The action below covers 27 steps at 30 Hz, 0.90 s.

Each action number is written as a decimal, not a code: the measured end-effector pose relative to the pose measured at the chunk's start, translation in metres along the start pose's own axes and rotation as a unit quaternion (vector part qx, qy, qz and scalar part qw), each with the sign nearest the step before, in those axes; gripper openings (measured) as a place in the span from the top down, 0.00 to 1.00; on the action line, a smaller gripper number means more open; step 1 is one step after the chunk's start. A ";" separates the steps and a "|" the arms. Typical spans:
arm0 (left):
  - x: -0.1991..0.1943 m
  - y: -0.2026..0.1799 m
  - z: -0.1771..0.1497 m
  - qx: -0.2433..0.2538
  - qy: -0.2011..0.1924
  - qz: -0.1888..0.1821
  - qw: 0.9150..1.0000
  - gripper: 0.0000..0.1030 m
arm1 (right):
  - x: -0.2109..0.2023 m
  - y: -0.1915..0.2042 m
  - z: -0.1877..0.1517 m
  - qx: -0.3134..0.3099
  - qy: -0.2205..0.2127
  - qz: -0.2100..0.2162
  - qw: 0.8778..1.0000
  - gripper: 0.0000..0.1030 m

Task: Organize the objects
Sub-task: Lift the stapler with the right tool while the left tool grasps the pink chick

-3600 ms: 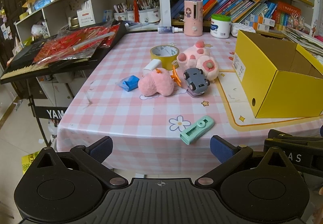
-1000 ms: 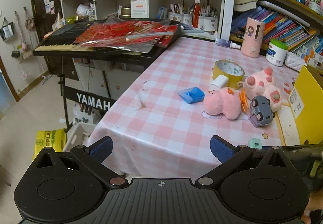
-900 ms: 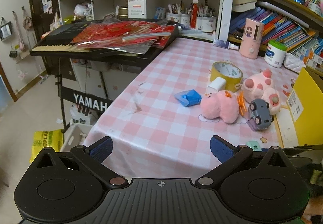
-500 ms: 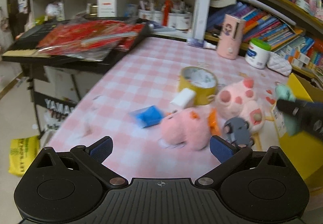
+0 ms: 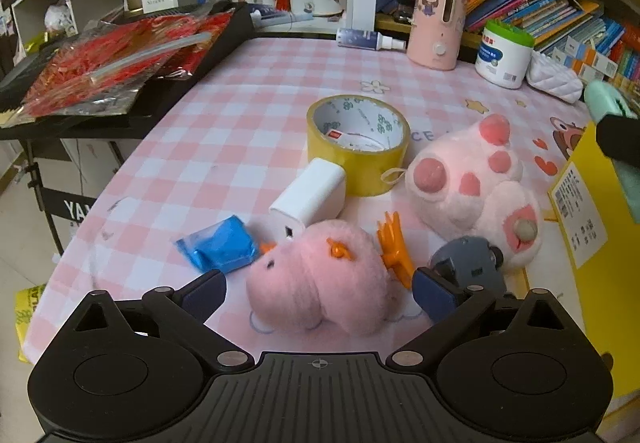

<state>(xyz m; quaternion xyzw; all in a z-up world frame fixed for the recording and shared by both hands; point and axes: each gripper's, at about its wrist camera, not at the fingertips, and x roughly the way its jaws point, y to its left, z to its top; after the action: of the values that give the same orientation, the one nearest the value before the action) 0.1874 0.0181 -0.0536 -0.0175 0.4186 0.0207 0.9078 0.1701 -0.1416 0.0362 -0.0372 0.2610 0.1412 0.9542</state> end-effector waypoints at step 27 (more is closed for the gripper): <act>-0.078 0.038 -0.017 -0.065 -0.035 -0.035 0.997 0.30 | -0.013 0.025 -0.016 0.011 0.030 0.035 0.999 0.77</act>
<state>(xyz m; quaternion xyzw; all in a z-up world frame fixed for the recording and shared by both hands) 0.1223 0.0536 -0.0058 -0.0902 0.3835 0.0167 0.9190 0.1445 -0.1237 0.0291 -0.0217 0.2921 0.1707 0.9408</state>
